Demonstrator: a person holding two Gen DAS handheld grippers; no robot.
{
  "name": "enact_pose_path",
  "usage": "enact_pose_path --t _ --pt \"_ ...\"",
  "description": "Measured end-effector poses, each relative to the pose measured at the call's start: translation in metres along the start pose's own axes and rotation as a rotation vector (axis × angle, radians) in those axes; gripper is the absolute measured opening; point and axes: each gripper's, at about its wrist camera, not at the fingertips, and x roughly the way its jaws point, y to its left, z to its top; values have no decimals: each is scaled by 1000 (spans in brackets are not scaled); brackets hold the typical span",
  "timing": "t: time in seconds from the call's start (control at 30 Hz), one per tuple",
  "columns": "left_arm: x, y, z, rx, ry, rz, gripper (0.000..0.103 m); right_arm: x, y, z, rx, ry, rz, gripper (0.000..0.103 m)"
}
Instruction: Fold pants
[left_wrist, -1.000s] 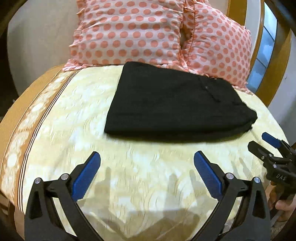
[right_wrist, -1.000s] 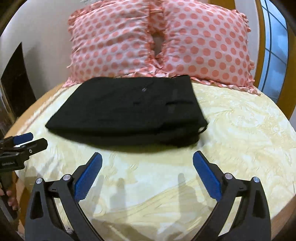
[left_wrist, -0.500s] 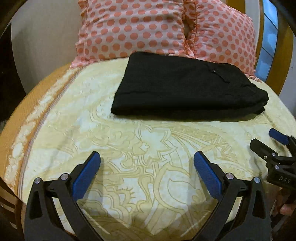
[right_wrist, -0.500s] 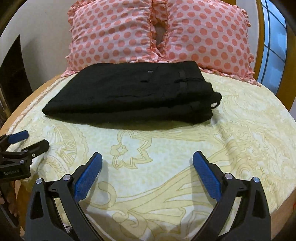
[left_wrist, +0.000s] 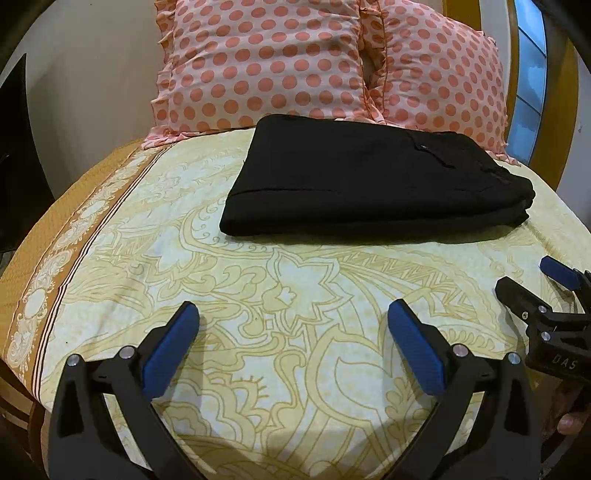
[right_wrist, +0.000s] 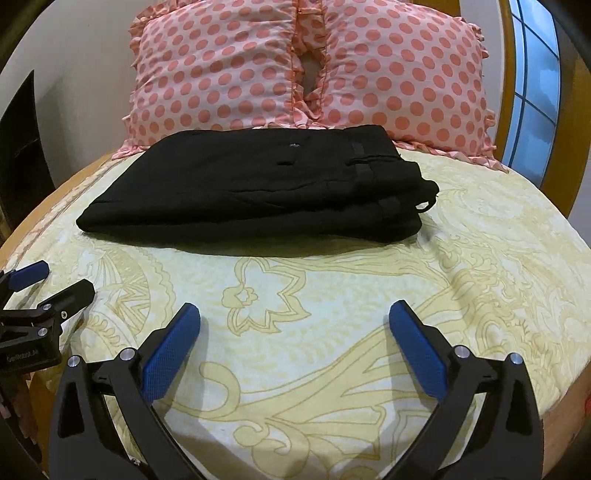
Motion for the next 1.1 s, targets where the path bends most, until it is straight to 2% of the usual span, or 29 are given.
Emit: enact_pose_path --t 1.1 --pt "-1 0 -1 1 -3 0 101 -1 2 -3 9 -15 -14 102"
